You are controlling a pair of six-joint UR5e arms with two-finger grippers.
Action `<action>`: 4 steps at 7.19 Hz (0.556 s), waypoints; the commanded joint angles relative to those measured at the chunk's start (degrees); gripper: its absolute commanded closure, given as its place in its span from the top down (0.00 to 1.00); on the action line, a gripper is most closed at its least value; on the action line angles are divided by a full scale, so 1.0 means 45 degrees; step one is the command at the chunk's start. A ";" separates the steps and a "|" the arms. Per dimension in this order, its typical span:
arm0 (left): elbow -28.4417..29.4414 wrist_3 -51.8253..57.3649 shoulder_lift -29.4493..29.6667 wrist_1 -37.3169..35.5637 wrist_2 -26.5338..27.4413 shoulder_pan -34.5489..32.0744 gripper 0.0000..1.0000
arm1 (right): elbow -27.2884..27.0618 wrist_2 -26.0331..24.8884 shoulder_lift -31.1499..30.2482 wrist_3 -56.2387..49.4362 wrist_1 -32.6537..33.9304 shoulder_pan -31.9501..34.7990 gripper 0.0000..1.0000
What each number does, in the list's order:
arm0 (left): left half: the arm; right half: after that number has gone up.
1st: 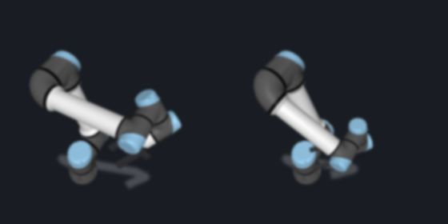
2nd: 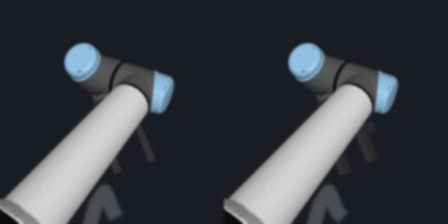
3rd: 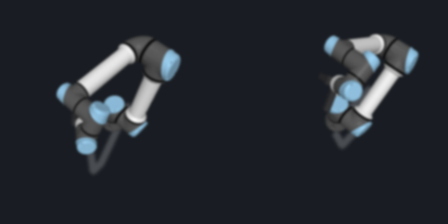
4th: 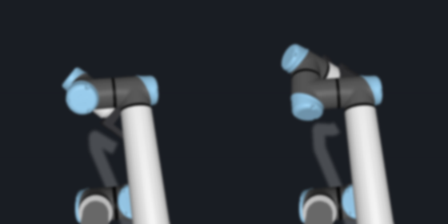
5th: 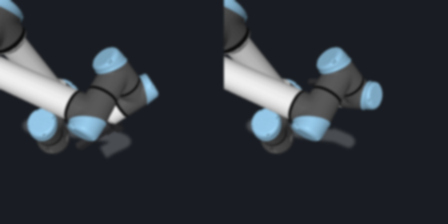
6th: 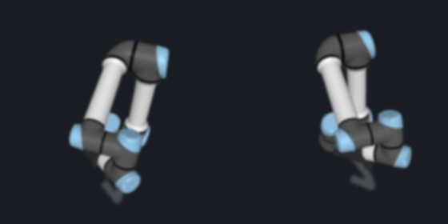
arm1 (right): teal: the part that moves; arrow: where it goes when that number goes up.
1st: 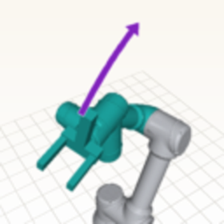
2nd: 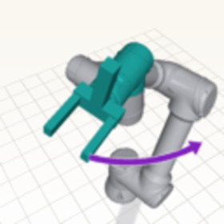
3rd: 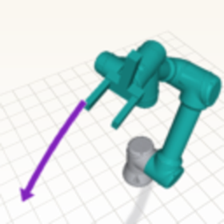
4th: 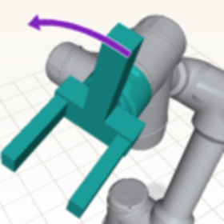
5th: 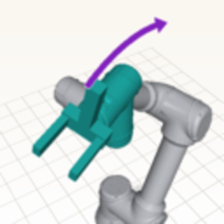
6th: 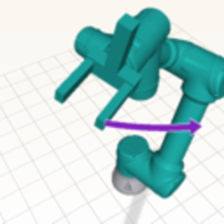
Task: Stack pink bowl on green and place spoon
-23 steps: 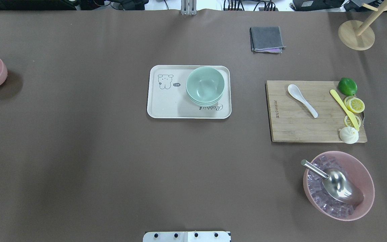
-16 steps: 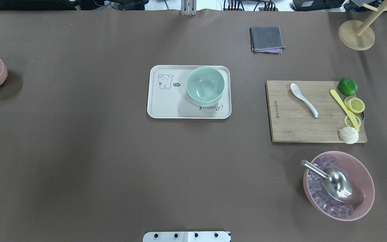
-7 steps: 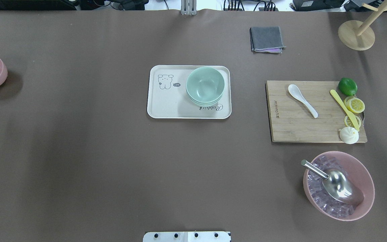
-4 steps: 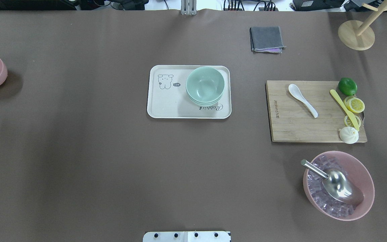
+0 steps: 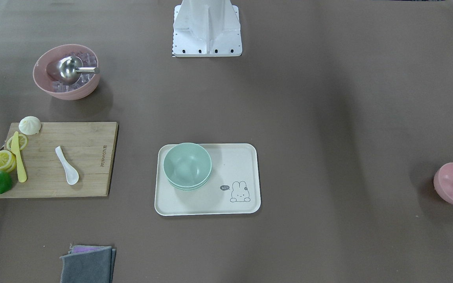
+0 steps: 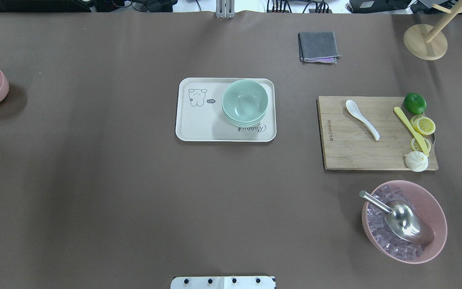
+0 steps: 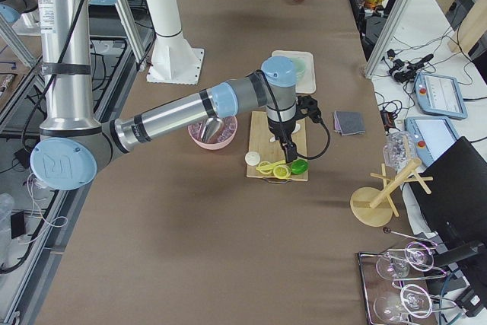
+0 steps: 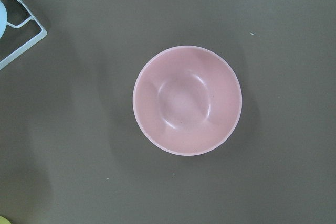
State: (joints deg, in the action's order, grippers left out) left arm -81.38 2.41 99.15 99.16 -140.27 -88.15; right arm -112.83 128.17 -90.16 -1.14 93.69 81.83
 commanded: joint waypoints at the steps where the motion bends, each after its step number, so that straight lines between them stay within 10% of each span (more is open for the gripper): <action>1: 0.0076 -0.0301 0.0077 -0.0004 0.0039 0.0000 0.99 | -0.0023 -0.0083 0.0133 0.0000 0.0000 0.0000 1.00; 4: 0.0174 -0.0282 -0.0020 0.0016 0.0098 0.0019 0.99 | -0.0101 -0.0083 0.0192 -0.0019 0.0000 -0.0039 1.00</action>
State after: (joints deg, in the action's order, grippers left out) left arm -80.83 1.15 99.27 99.22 -139.88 -88.13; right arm -113.14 127.82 -89.46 -1.16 93.69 81.76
